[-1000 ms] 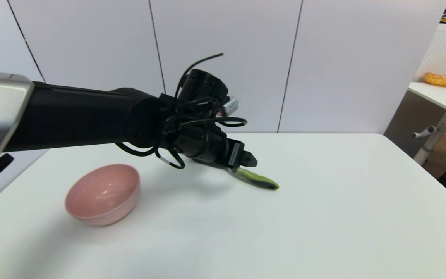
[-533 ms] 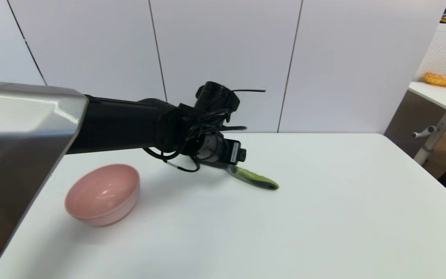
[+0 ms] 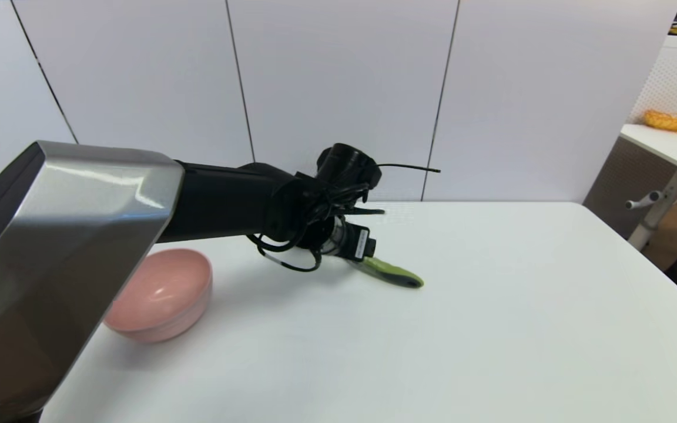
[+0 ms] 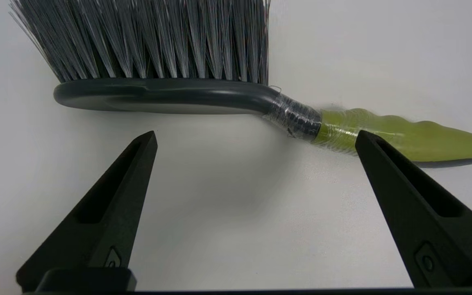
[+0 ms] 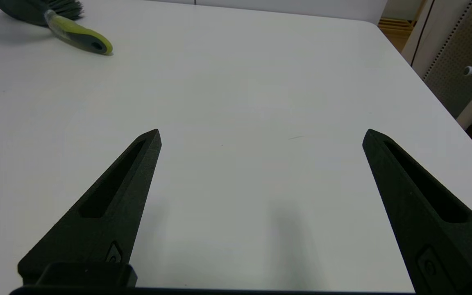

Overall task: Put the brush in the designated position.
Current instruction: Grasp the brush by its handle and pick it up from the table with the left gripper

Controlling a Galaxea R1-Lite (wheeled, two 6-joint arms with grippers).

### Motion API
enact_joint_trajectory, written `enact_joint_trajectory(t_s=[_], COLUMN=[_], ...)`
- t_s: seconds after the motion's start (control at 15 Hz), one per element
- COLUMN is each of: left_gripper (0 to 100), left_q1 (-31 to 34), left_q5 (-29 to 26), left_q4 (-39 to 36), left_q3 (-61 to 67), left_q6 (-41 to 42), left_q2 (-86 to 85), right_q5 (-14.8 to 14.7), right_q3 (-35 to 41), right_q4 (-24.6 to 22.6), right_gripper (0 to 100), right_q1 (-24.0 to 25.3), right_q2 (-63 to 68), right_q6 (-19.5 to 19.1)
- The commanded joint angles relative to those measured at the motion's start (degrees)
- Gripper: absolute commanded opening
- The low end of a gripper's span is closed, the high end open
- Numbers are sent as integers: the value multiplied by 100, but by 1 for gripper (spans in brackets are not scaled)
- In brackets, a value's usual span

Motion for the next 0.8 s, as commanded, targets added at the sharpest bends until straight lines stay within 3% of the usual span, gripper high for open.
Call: enact_joint_trajectory(t_s=[0.07,0.8], left_gripper=[100,100], left_q1=[-1,-132], left_q5=[216,594], left_q4=[13,13], left_q3=[-28,-195], left_q6=[-18,-1776], left_q2=[-15,12], right_q5=[5,5], right_q3=[9,9], right_q4=[-5,4], right_gripper=[100,100], right_q1=[8,-1], right_q2=[7,7], right_q6=[-6,-6])
